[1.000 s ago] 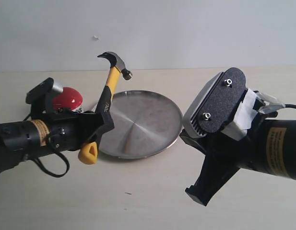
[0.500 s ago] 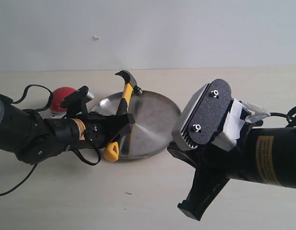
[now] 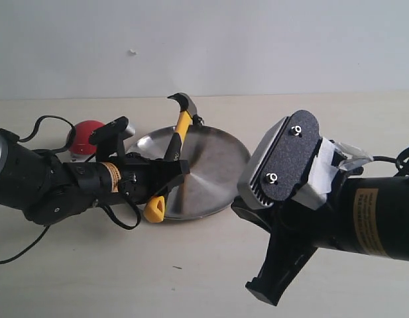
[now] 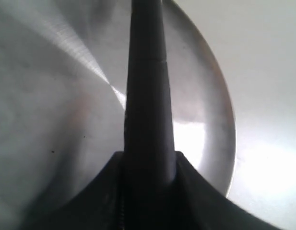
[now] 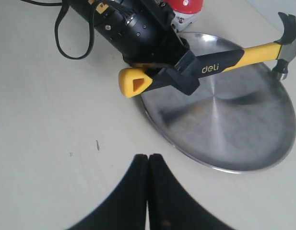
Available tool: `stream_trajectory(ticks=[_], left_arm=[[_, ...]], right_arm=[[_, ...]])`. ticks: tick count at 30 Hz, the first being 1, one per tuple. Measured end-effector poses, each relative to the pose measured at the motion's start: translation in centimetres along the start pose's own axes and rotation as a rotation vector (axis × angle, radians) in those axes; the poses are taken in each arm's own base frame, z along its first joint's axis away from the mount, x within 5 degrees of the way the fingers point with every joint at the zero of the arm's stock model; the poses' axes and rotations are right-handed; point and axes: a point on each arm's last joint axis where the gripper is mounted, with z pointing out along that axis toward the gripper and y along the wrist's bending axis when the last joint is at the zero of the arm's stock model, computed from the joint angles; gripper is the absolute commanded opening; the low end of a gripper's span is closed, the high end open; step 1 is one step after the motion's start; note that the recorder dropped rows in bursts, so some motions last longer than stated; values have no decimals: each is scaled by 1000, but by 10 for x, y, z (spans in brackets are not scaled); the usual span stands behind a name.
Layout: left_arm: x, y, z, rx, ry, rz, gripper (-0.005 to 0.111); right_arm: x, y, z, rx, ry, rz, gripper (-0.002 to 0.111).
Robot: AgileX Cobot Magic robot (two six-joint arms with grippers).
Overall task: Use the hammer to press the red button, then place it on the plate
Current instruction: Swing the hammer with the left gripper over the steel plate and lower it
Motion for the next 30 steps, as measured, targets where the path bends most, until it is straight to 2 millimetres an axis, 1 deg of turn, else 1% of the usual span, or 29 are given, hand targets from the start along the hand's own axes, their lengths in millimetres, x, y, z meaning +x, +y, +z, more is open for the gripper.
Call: stream_trajectory(ticks=[3,8,13,30], left_arm=[[2,2,2,0,2,1,0],[10,11,12,-29,27,-18,0],[9,11,17,-14,15,-20,0],[9,11,18,-10,18,-8,0]], right_arm=[[0,0,0,-2,-1,0,0],[0,0,0,-2,-1,0,0],[0,0,0,-2,-1,0,0],[0,0,0,-2,-1,0,0]])
